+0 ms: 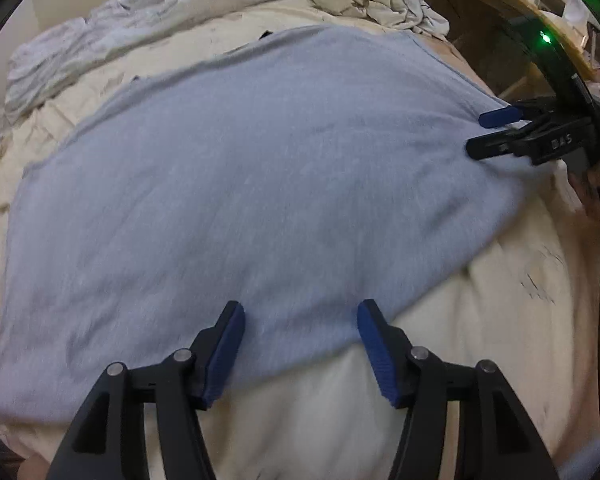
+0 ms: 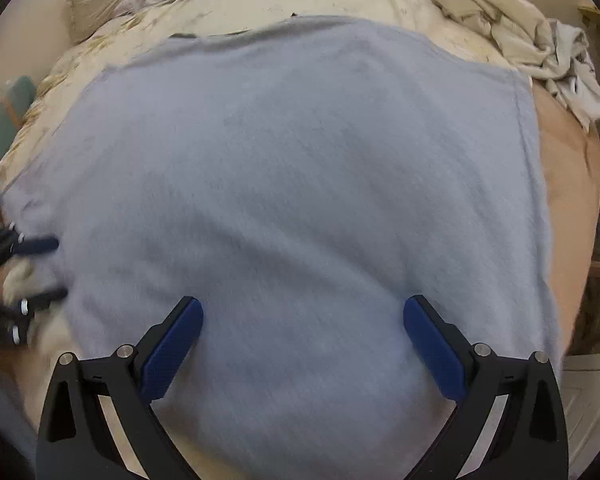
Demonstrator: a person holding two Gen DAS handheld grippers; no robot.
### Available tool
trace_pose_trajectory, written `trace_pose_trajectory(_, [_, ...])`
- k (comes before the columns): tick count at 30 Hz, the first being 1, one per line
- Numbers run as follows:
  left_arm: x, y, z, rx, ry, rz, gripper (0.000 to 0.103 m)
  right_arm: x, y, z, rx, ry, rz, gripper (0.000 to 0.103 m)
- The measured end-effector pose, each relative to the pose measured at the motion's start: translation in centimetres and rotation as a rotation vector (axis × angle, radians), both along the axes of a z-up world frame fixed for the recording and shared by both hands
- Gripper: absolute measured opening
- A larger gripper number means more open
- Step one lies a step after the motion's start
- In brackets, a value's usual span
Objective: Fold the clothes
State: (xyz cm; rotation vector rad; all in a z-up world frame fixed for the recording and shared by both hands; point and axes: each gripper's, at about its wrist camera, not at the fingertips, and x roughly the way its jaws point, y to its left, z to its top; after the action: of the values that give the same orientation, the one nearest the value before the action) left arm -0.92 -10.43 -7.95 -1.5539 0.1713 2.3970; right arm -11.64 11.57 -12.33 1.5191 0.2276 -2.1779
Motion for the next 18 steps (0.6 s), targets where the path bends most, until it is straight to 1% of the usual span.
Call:
trace_pose_trajectory(2, [-1.1, -1.1, 1.5, 0.057, 0.013, 0.006, 0.06, -0.6, 0.9, 1.6, -0.036, 0.032, 0.01, 0.101])
trace_pose_trajectory(4, [-3.4, -2.1, 3.8, 0.116, 0.106, 0.052, 0.06, -2.7, 0.9, 3.2, -0.103, 0.069, -0.004, 0.101])
trace_pose_trajectory(5, [-5.4, -2.5, 5.0, 0.159, 0.155, 0.075, 0.06, -3.8, 0.9, 4.0, -0.14, 0.086, -0.011, 0.101])
trace_pose_trajectory(7, [-9.4, -2.8, 6.0, 0.229, 0.18, 0.079, 0.059, -7.2, 0.4, 5.0, -0.259, 0.101, -0.031, 0.101])
trace_pose_trajectory(8, [-11.4, -2.6, 6.0, 0.266, 0.172, 0.069, 0.06, -8.8, 0.5, 5.0, -0.329, 0.082, -0.032, 0.101])
trace_pose_trajectory(9, [-13.2, -2.5, 5.8, 0.305, 0.159, 0.061, 0.059, -10.5, 0.3, 4.7, -0.419, 0.051, -0.031, 0.101])
trace_pose_trajectory(10, [-14.6, -2.4, 5.0, 0.341, 0.133, 0.058, 0.06, -12.1, 0.1, 4.4, -0.498, 0.024, -0.031, 0.101])
trace_pose_trajectory(12, [-18.3, -2.0, 2.9, 0.38, 0.068, 0.075, 0.06, -13.9, -0.3, 3.0, -0.538, 0.006, -0.042, 0.101])
trace_pose_trajectory(14, [-21.8, -1.7, 0.8, 0.408, 0.008, 0.096, 0.059, -15.3, 0.0, 1.1, -0.543, -0.033, -0.067, 0.101])
trace_pose_trajectory(16, [-23.5, -2.3, -1.0, 0.368, -0.025, 0.148, 0.059, -16.3, 0.6, -0.2, -0.533, -0.075, -0.084, 0.1])
trace_pose_trajectory(17, [-24.1, -3.3, -2.1, 0.377, -0.037, 0.172, 0.059, -16.7, 1.1, -0.5, -0.516, -0.06, -0.09, 0.1])
trace_pose_trajectory(18, [-24.3, -4.0, -2.7, 0.412, -0.04, 0.177, 0.057, -17.1, 1.8, -0.6, -0.48, -0.028, -0.11, 0.1])
